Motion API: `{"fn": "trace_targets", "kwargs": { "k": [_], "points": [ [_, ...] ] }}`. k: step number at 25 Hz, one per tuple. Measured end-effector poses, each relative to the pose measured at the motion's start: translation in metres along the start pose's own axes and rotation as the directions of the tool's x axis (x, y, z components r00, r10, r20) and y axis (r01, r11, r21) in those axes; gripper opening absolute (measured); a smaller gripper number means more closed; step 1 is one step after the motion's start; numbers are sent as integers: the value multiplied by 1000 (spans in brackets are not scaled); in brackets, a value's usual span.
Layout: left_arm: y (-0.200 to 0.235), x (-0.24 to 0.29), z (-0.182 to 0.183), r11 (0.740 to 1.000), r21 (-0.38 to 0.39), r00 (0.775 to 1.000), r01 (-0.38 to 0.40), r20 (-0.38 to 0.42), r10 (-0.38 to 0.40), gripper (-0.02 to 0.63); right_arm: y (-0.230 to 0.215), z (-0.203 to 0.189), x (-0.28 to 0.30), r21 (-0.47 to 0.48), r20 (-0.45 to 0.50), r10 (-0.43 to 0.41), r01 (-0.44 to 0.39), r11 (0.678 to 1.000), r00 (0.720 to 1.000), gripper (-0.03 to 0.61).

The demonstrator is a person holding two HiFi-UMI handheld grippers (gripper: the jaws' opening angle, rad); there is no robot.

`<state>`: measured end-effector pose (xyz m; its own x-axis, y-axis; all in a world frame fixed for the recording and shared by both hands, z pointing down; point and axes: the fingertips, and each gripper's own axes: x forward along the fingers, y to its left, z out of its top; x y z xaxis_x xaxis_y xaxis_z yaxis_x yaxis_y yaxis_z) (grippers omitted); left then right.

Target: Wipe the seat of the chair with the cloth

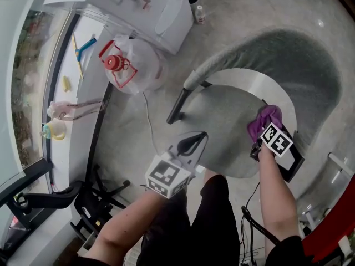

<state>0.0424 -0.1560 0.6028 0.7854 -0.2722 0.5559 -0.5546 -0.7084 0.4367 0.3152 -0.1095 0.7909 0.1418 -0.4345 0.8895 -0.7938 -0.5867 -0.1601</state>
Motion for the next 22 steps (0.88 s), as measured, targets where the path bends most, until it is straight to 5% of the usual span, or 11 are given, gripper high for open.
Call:
{"fn": "trace_targets", "kwargs": {
  "k": [9, 22],
  "points": [
    [10, -13, -1, 999, -1, 999, -36, 25, 36, 3, 43, 1, 9, -73, -12, 68, -69, 995, 998, 25],
    [27, -32, -4, 993, -63, 992, -104, 68, 108, 3, 134, -3, 19, -259, -84, 218, -233, 937, 972, 25]
  ]
}}
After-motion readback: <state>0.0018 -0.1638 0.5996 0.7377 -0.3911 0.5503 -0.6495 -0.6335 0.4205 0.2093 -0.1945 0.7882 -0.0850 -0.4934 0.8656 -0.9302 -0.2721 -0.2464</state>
